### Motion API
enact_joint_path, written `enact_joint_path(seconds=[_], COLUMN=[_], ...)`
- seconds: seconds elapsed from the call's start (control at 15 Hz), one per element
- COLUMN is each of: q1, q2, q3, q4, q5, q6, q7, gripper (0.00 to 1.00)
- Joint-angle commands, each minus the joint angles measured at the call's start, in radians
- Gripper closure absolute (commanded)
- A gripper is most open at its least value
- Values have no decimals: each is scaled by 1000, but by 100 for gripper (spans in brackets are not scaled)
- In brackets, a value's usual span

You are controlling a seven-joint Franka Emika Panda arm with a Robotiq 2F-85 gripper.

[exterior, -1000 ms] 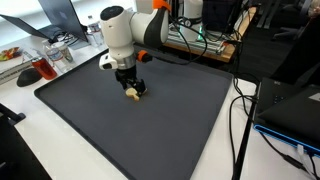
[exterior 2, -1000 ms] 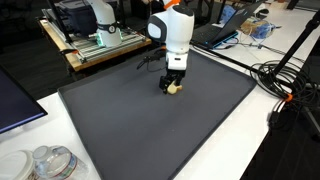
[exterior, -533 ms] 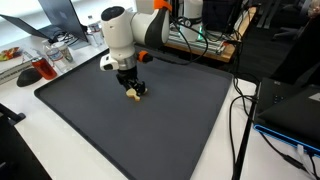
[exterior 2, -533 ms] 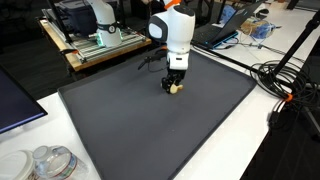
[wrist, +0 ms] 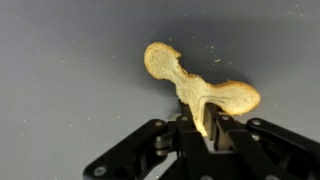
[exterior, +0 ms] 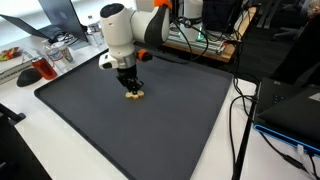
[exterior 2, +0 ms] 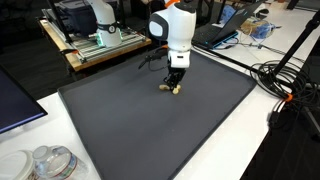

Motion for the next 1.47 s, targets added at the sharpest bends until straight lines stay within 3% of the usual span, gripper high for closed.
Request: enact_joint_path(seconds=[0.0, 1.2, 1.27, 1.4], q1=[-2, -19, -18, -11], q2=[5, -21, -25, -38], q3=[5, 24, 24, 19], q4=[-2, -31, -32, -42], q5=[5, 9, 10, 0], q6=[-9, -8, -18, -18], q7=[-30, -128, -127, -121], gripper=[96, 97, 63, 55])
